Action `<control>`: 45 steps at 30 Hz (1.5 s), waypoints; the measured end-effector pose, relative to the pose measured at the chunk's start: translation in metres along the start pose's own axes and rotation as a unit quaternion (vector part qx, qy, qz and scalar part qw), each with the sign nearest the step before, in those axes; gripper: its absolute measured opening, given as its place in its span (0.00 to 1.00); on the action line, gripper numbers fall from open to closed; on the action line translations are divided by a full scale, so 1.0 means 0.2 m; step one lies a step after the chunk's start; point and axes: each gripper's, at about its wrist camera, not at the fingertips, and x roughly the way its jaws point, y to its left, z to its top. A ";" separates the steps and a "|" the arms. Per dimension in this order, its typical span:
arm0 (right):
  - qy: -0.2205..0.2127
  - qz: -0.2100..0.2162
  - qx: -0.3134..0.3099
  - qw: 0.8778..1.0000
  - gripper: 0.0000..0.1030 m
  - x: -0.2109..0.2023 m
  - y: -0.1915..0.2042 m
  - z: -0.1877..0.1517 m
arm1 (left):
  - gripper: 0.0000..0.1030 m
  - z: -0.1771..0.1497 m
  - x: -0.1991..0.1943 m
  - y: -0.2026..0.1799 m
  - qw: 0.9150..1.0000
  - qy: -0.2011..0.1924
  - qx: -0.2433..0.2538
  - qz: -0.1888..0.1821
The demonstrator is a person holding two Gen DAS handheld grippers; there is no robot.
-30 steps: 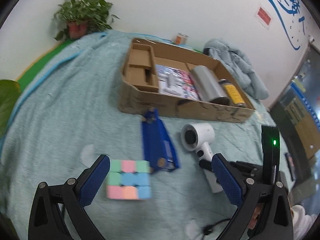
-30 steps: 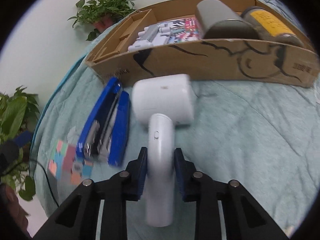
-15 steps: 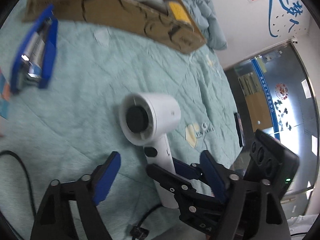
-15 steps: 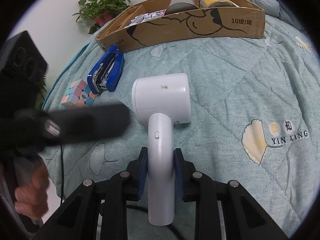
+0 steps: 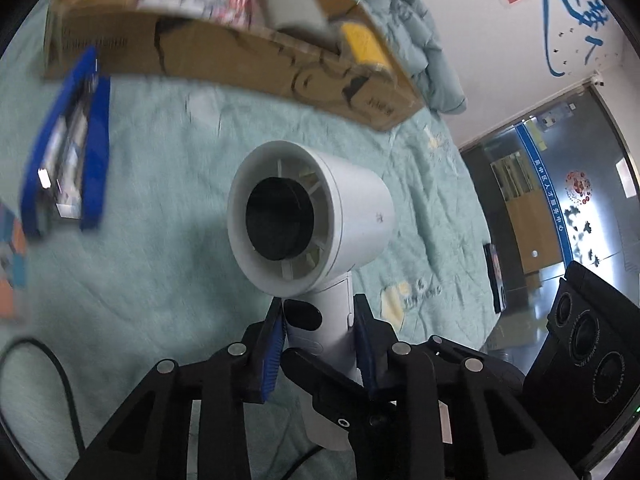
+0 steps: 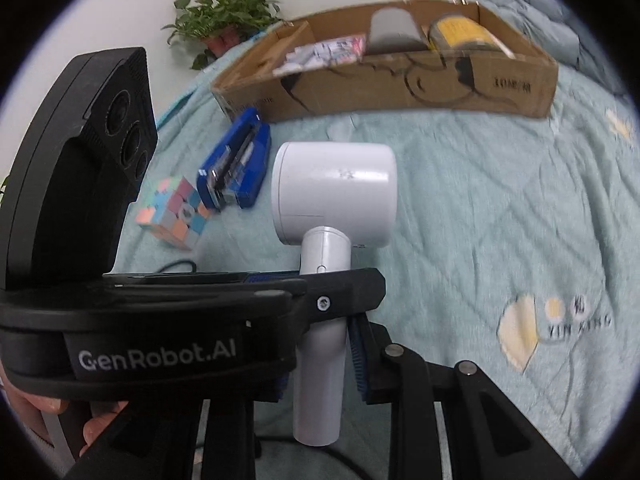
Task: Organize rigid objects
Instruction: 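Lift the hair dryer with both grippers and carry it over the box, then lower the hair dryer into the box beside the silver can and release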
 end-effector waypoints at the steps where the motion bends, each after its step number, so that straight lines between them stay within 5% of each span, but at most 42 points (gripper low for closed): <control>1: -0.011 0.000 -0.003 1.000 0.23 -0.01 0.02 0.03 | 0.29 0.04 -0.05 -0.01 1.000 -0.012 0.008 0.003; 12: -0.127 0.008 -0.050 0.991 0.23 -0.10 0.21 0.64 | 0.29 0.70 -0.44 -0.07 0.992 -0.094 0.076 0.025; 22: -0.088 0.000 -0.008 0.996 0.23 0.16 0.08 1.21 | 0.29 1.47 -0.17 0.21 0.998 -0.029 0.047 -0.004; 29: -0.042 -0.038 0.010 0.998 0.23 0.42 -0.02 1.28 | 0.29 1.59 0.10 0.46 0.999 0.021 0.009 -0.041; 36: -0.009 -0.058 0.043 0.997 0.22 0.55 -0.06 1.26 | 0.30 1.57 0.23 0.55 0.999 0.042 0.002 -0.033; 41: -0.020 -0.071 0.046 0.996 0.24 0.52 -0.05 1.26 | 0.52 1.54 0.16 0.50 0.999 0.025 0.020 -0.013; 43: -0.030 -0.074 0.038 0.996 0.34 0.47 -0.04 1.25 | 0.58 1.50 0.07 0.44 0.999 0.004 0.043 0.007; 45: -0.057 -0.073 0.025 0.995 0.67 0.38 -0.01 1.22 | 0.65 1.43 -0.04 0.40 0.997 -0.035 0.061 0.042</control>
